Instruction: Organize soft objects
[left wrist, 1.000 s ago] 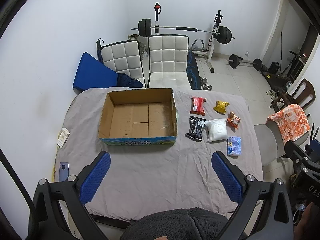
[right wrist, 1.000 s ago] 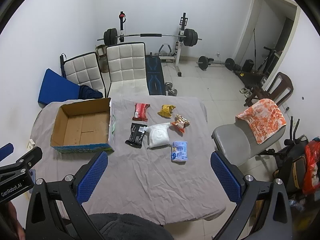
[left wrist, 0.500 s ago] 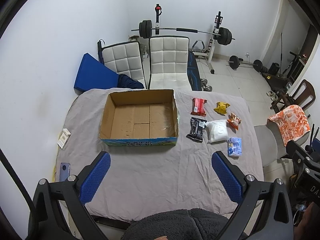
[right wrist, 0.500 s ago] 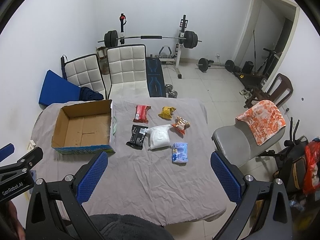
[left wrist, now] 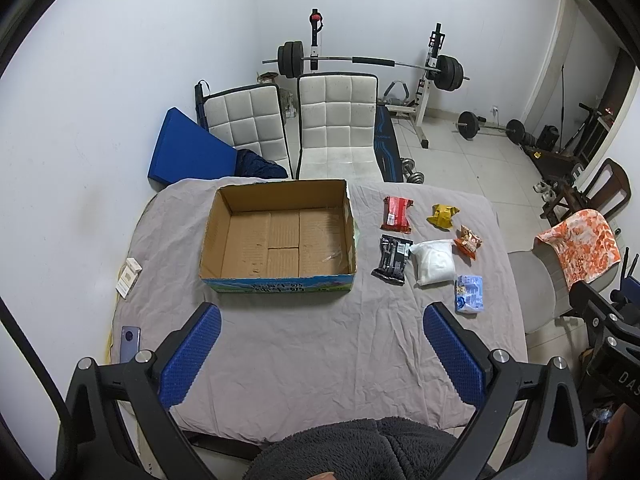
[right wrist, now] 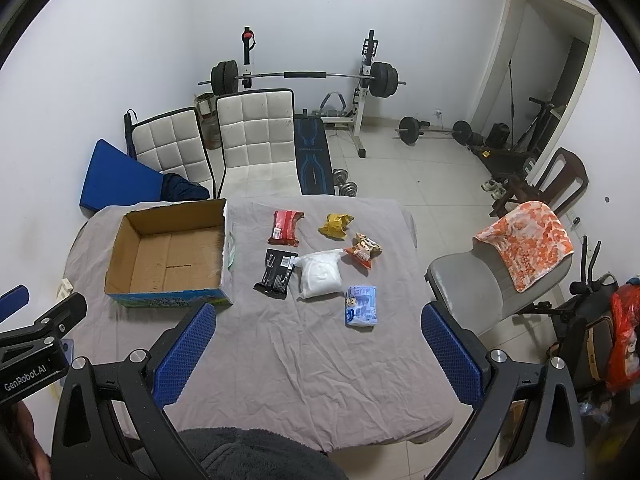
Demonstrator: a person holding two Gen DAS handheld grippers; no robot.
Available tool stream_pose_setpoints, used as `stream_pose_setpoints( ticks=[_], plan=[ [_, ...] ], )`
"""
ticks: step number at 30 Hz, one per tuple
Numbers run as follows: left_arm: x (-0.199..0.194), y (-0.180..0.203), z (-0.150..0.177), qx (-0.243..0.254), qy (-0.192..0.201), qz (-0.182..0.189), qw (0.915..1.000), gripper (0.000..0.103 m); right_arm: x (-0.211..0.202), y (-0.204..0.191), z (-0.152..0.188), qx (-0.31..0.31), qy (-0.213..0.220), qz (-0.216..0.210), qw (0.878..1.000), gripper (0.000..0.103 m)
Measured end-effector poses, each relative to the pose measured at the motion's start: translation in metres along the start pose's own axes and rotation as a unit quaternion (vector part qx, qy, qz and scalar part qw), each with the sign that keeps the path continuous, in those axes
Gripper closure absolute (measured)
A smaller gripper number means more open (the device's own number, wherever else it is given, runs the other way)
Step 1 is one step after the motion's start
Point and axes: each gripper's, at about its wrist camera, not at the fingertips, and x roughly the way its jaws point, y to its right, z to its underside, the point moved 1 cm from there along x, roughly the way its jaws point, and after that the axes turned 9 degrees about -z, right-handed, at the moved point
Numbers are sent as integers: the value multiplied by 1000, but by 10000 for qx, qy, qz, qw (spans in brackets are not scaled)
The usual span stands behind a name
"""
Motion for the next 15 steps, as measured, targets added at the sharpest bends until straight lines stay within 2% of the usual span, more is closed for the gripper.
stream_pose_setpoints(
  ticks=[9,15],
  plan=[
    [4,11,-5,26,-34,50,10000,0,8,11,-1,119,-118,-52,9998,0],
    [30,43,-23,212,78,99,9997,0,40,51,-4,516,-372,-14,9980,0]
  ],
)
